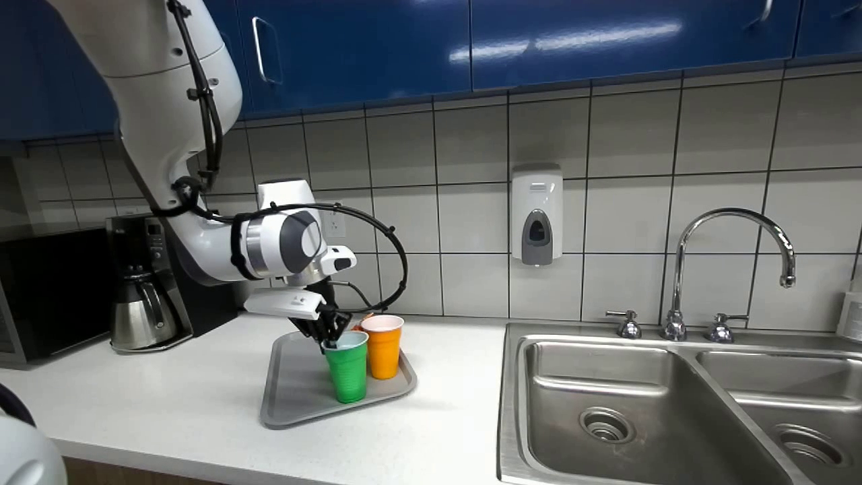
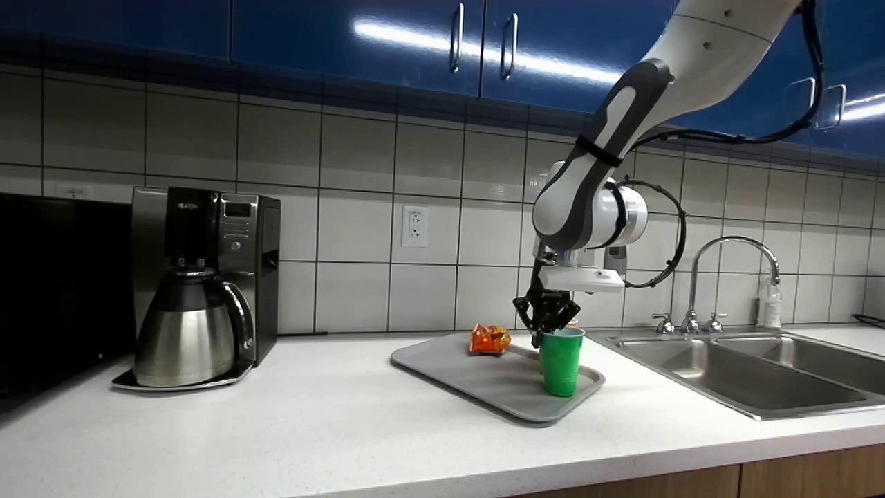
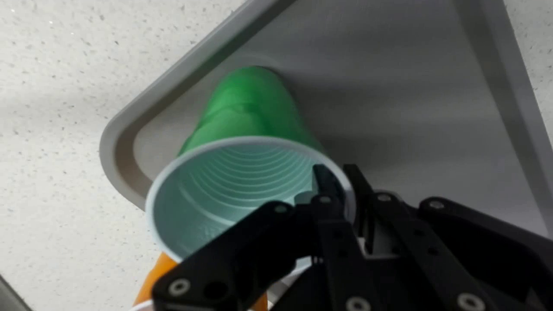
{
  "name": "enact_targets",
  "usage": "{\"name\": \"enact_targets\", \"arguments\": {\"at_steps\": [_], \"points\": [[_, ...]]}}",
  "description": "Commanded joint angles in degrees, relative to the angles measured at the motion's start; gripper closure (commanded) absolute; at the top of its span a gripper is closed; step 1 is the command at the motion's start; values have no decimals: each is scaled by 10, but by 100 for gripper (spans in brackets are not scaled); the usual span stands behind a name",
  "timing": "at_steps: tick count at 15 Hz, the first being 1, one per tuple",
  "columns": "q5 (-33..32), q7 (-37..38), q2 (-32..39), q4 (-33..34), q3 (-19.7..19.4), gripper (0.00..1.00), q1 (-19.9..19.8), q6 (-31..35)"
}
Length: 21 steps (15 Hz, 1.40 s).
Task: Remove the green and orange cups from the tray
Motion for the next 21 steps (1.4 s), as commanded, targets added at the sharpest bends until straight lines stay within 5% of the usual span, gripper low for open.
{"name": "enact_targets", "arguments": {"at_steps": [1, 21], "points": [[1, -12, -3, 5, -9, 100, 9, 2], [-43, 44, -101, -40, -4, 99, 40, -15]]}}
